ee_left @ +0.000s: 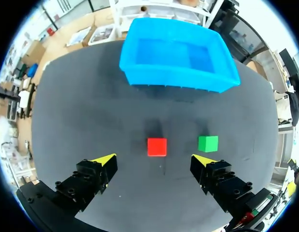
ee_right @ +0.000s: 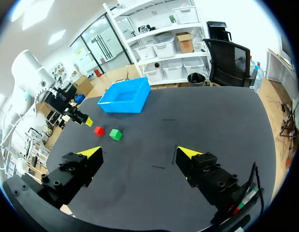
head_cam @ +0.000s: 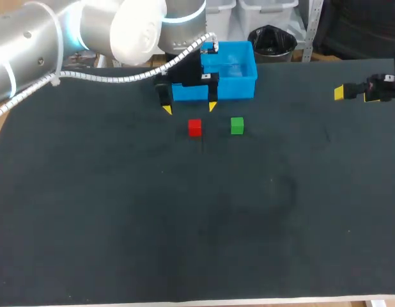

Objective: Use the left arm to pick the red cube and place it into the blue plastic box first, then use the right arm to grasp the green cube and put it into the same blue plastic box after the first action is fully finished.

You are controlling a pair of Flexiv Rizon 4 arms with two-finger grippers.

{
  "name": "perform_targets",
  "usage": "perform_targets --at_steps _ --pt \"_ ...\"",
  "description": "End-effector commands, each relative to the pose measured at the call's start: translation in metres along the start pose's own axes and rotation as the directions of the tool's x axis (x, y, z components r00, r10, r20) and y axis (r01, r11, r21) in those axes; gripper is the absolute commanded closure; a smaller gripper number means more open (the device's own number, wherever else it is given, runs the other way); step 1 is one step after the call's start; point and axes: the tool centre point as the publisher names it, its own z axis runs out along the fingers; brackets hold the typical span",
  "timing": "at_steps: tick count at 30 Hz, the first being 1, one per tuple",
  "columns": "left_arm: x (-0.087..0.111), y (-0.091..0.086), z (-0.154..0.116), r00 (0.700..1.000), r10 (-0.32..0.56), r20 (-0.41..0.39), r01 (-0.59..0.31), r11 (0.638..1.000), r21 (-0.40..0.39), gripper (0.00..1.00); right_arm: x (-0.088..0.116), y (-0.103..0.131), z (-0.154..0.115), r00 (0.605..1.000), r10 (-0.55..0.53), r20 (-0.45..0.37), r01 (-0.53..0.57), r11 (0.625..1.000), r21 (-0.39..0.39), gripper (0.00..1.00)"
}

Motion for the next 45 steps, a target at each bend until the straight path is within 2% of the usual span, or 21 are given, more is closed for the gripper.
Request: perform_targets --at_steps 1,14,23,34,35,36,37,45 --pt "-0.001 -0.003 0.011 1.0 0.009 -0.005 -0.009 1.0 -0.004 0.0 0.0 0.001 -0.001 1.0 0.001 -0.002 -0.001 1.0 0.006 0.0" --pt "0.001 -0.001 0.046 0.999 0.02 -0.027 -0.022 0.998 -0.056 0.0 0.0 0.001 -0.001 1.0 0.001 -0.002 -0.001 1.0 0.006 0.0" --pt "-0.001 0.004 0.071 0.999 -0.005 -0.042 0.003 0.999 -0.053 0.0 0.0 0.001 -0.001 1.0 0.001 -0.002 -0.001 1.0 0.006 0.0" --pt "-0.007 0.003 0.085 0.999 -0.004 -0.033 0.003 0.999 -0.033 0.0 0.0 0.001 -0.001 1.0 0.001 -0.002 -0.001 1.0 0.006 0.0" --pt "-0.008 0.002 0.086 0.999 -0.003 -0.033 0.002 0.999 -0.032 0.29 0.0 0.001 -0.001 1.0 0.001 -0.002 -0.001 1.0 0.006 0.0" --pt "-0.008 0.002 0.087 0.999 0.0 -0.032 -0.001 0.999 -0.036 0.7 0.0 0.001 -0.001 1.0 0.001 -0.002 -0.001 1.0 0.006 0.0" --pt "-0.008 0.002 0.087 1.0 0.004 -0.03 -0.005 0.999 -0.035 1.0 0.0 0.001 -0.001 1.0 0.001 -0.002 -0.001 1.0 0.006 0.0" --pt "-0.006 0.002 0.087 0.999 0.015 -0.032 -0.017 0.999 -0.036 1.0 0.0 0.001 -0.001 1.0 0.001 -0.002 -0.001 1.0 0.006 0.0"
